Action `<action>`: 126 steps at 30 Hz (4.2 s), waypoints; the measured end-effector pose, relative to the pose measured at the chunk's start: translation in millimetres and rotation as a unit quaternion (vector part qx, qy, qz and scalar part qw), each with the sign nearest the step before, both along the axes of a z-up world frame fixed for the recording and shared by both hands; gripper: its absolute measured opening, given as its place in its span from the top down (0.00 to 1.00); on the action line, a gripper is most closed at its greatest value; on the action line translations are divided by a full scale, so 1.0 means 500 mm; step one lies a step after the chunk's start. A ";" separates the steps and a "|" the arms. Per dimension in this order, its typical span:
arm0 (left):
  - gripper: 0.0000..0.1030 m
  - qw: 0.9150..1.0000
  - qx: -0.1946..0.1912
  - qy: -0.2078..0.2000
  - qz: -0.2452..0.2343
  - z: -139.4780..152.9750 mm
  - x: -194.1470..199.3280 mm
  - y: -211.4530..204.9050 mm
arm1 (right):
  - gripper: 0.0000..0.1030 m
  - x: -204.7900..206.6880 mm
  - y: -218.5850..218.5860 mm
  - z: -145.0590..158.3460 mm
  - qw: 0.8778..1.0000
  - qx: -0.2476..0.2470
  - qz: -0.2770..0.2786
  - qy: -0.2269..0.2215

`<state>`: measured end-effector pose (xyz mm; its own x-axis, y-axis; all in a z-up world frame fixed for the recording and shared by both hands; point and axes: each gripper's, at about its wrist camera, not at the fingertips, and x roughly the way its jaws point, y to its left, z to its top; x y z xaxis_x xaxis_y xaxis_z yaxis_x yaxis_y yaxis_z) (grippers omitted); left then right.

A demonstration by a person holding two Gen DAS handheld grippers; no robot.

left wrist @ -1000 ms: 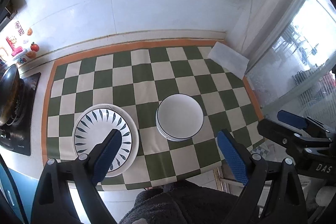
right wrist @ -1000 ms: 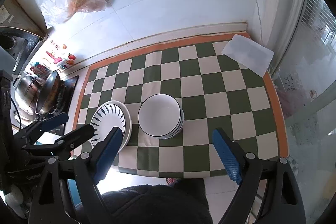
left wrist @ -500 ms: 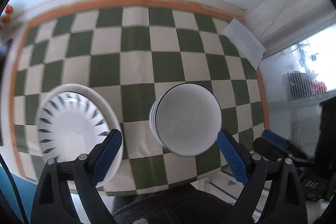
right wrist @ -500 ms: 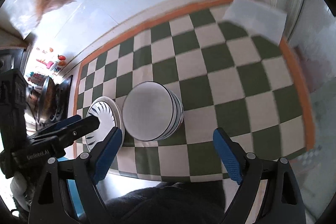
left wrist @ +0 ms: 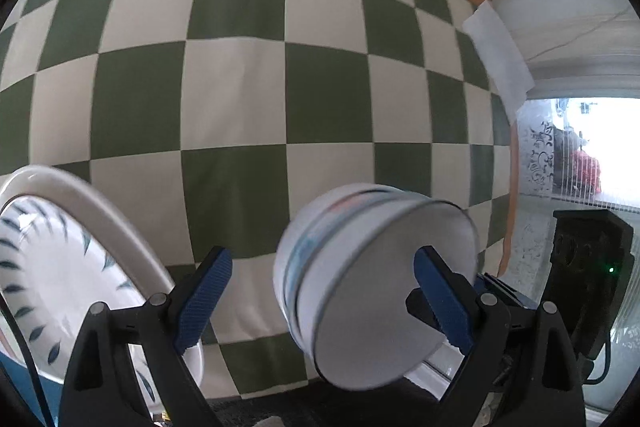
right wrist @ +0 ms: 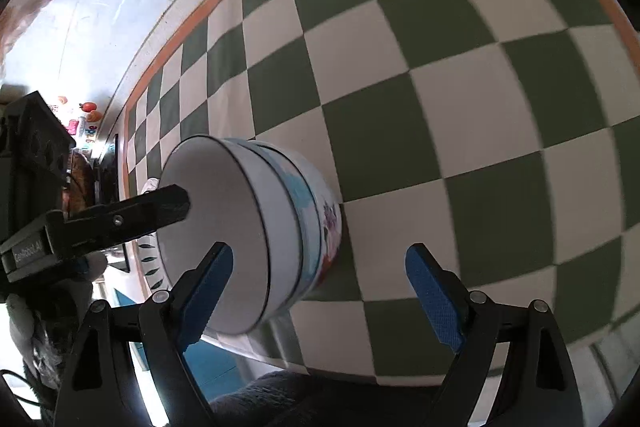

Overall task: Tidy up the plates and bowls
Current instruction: 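Grip the bowl stack rim with both grippers and lift it, then carry the bowl stack with both grippers over the plate stack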

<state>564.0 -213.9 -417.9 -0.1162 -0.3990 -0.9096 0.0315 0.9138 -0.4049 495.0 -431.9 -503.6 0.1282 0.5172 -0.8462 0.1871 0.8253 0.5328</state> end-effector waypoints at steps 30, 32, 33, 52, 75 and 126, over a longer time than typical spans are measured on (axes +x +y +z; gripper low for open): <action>0.41 0.999 -0.015 0.030 -0.011 -0.051 -0.005 -0.016 | 0.44 0.063 0.062 -0.110 0.994 0.107 0.011 0.029; 0.41 0.999 -0.014 0.029 -0.007 -0.047 -0.007 -0.018 | 0.44 0.069 0.071 -0.108 0.994 0.105 0.014 0.025; 0.41 1.000 -0.013 0.027 -0.005 -0.044 -0.008 -0.018 | 0.44 0.069 0.071 -0.106 0.994 0.105 0.016 0.024; 0.41 0.999 -0.011 0.008 0.044 0.065 -0.016 0.086 | 0.47 0.119 0.183 -0.017 0.990 0.116 0.070 0.027; 0.41 0.998 0.009 0.011 0.063 0.072 -0.016 0.371 | 0.48 0.158 0.479 0.003 0.986 0.132 0.104 0.023; 0.41 0.997 0.032 -0.030 0.062 0.061 -0.019 0.433 | 0.46 0.146 0.541 -0.005 0.989 0.065 0.129 -0.004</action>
<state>554.3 2.5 -387.3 -0.0136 -0.3474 -0.9376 -0.0610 0.9363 -0.3460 568.0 -161.4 -505.9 -0.0157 0.6378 -0.7701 -0.0264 0.7696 0.6380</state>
